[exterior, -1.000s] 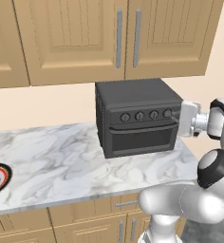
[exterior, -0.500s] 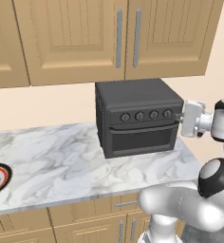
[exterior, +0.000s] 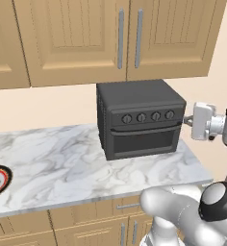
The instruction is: Pick up the bagel from the plate, place it on the toaster oven rack, close the door, and set the timer.
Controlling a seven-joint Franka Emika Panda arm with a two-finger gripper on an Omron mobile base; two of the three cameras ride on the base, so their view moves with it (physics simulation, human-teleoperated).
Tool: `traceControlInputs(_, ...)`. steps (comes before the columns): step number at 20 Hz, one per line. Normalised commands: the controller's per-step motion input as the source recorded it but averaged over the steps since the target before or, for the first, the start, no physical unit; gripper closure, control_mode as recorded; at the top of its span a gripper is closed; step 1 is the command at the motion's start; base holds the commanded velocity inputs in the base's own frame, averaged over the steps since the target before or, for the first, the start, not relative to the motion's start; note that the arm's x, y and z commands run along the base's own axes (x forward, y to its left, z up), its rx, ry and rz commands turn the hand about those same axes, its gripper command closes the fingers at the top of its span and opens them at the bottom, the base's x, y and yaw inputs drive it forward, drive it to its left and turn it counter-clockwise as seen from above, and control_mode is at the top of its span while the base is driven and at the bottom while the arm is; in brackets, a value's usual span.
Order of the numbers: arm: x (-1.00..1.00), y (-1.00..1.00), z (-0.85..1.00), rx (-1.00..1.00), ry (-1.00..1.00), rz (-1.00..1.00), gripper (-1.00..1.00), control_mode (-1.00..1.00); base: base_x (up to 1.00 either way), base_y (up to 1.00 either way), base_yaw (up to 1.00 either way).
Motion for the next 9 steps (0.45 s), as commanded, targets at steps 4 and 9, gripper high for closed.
traceControlInputs(4,-0.46,0.07,0.24,-0.16,-0.09,-0.03,1.0,-1.0,0.0,0.0,0.0)
traceControlInputs(9,-0.37,0.28,0.27,-0.22,-0.09,-0.05,1.0,-1.0,0.0,0.0,0.0)
